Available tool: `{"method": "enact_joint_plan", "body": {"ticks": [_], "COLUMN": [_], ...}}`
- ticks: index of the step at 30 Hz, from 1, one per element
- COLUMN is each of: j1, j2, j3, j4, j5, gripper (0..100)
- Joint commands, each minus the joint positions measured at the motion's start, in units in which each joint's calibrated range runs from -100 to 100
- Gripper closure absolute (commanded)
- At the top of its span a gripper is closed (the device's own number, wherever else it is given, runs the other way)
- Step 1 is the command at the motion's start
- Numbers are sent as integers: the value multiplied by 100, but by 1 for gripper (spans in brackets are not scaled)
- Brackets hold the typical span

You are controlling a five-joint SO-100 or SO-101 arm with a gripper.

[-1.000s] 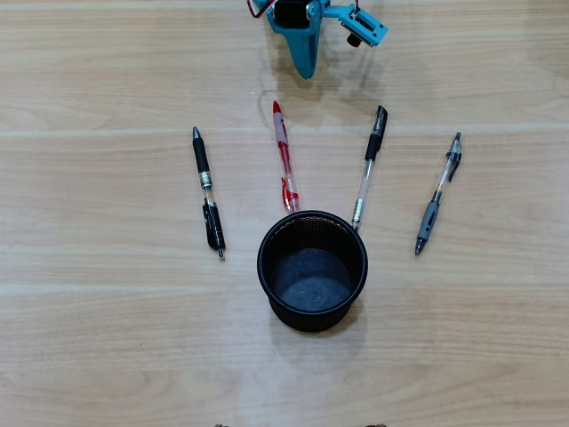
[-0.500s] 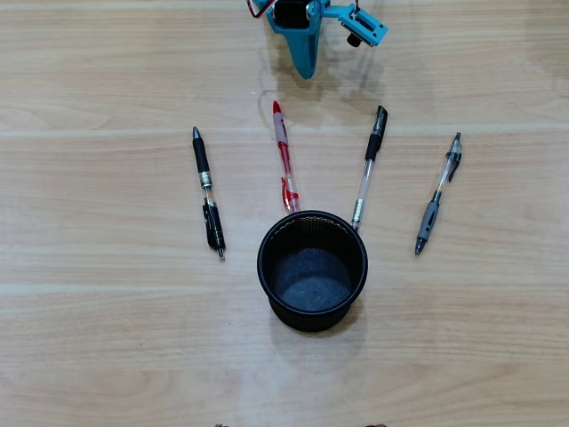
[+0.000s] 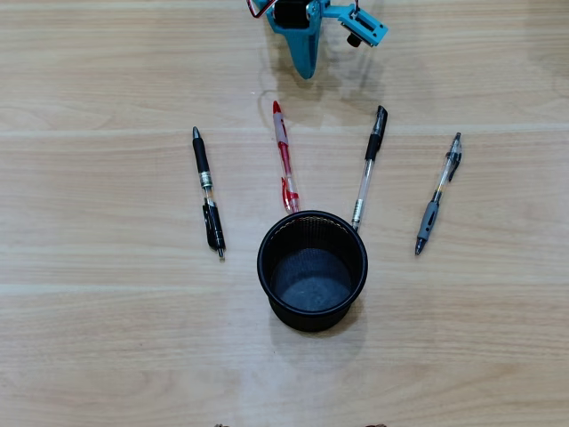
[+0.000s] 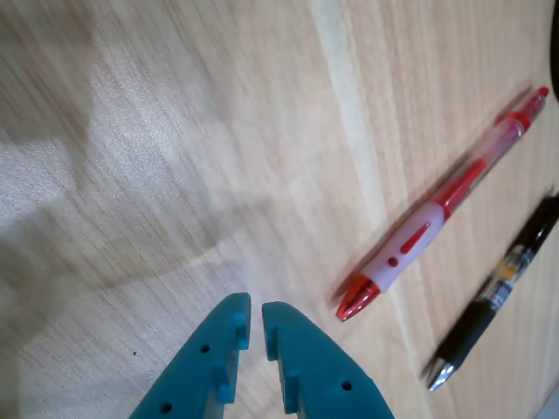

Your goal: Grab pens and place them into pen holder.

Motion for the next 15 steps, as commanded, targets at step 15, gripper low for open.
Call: {"method": "enact_joint_plan", "body": {"ticks": [15], "j1": [897], "j2": [-34], "j3": [16], "j4": [-11], "j5": [-30], "gripper": [97]}}
